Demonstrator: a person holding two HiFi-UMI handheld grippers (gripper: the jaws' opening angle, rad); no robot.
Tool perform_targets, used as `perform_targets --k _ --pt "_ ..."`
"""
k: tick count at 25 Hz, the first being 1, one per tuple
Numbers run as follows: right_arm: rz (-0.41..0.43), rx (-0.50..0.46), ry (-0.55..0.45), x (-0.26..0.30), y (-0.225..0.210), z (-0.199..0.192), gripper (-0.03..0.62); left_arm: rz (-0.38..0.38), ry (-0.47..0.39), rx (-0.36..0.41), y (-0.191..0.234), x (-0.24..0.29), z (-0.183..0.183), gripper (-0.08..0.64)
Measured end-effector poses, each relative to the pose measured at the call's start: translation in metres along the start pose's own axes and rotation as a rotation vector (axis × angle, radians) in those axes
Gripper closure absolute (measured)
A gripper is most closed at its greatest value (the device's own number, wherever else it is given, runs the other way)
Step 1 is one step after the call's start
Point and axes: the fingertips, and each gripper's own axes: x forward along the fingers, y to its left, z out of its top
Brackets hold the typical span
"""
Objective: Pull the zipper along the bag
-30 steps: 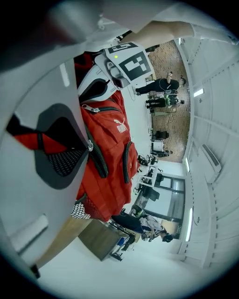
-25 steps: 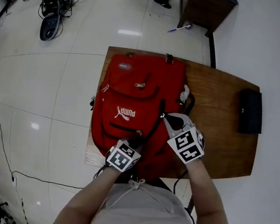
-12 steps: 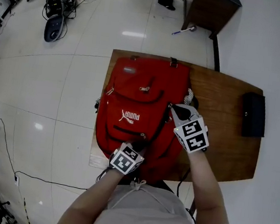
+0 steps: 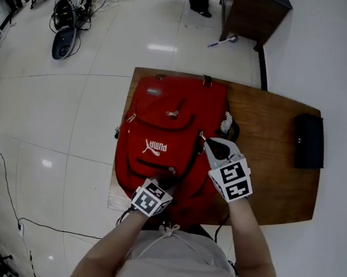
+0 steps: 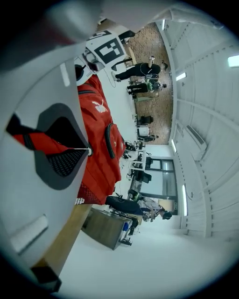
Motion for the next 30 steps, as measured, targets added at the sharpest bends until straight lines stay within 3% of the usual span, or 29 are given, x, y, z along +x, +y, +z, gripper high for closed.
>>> perform_targets --k 3,7,11,16,19,22,27,30 --pt "0.012 0.007 -0.130 -0.030 0.010 0.016 0.577 -0.006 -0.075 0.051 -0.007 -0.017 0.021 0.553" --pt "0.012 -0.076 -0.307 -0.071 0.031 0.029 0.584 0.062 -0.289 0.180 -0.025 -0.060 0.083 0.554" --pt "-0.029 -0.079 -0.384 -0.099 0.042 0.037 0.584 0.160 -0.505 0.284 -0.043 -0.117 0.140 0.553" --pt "-0.065 -0.054 -0.473 -0.135 0.062 0.050 0.584 0.186 -0.758 0.311 -0.077 -0.188 0.168 0.554" --pt "-0.084 -0.026 -0.516 -0.153 0.080 0.054 0.584 0.215 -0.853 0.348 -0.091 -0.223 0.160 0.554" --pt "-0.090 0.006 -0.534 -0.168 0.109 0.054 0.584 0.232 -0.885 0.368 -0.100 -0.249 0.135 0.554" --pt "-0.112 -0.015 -0.540 -0.186 0.172 0.054 0.584 0.202 -0.881 0.337 -0.110 -0.288 0.084 0.554" --pt "-0.131 -0.059 -0.486 -0.194 0.219 0.047 0.584 0.158 -0.842 0.351 -0.129 -0.315 0.049 0.554"
